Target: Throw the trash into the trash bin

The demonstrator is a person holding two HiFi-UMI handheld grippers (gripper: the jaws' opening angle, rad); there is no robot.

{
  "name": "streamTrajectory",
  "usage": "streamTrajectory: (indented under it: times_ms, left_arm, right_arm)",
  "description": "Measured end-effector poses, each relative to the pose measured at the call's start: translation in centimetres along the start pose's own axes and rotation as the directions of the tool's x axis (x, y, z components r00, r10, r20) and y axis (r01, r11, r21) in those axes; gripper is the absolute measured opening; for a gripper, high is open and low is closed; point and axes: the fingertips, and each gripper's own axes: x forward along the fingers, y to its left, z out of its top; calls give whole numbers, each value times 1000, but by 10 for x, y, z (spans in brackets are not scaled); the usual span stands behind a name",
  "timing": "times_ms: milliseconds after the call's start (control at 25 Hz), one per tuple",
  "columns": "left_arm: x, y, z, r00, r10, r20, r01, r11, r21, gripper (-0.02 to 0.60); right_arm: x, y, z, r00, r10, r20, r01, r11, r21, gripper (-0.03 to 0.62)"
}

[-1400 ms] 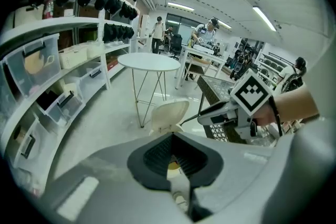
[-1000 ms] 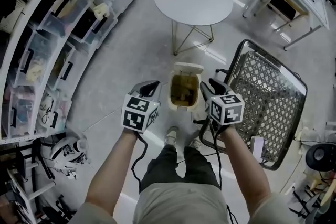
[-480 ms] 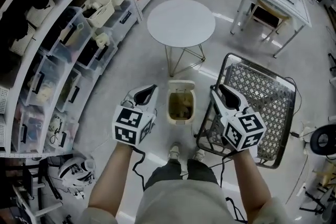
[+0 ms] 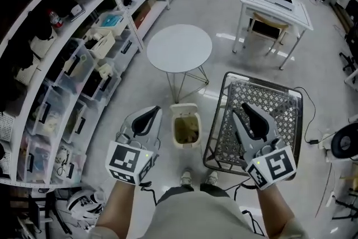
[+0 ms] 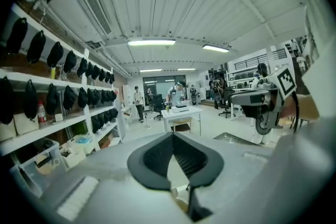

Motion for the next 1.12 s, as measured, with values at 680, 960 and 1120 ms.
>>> streamTrajectory:
  times_ms: [680,960,1120]
  left_arm:
    - [2,-86,66,981,-144,129,136,989,64,2]
    - [22,-97,68,977,-178,113,165,979,120,2]
    - [46,-113,66,967,-235,100,218,963,157,2]
  right_arm:
    - [-93,-28,44,980,-166,115,178,979,-105,227]
    - [-108,-54,32,969,-233,83,240,967,-90,227]
    - [-121,-82,14,959,-283,27,284,956,-78,227]
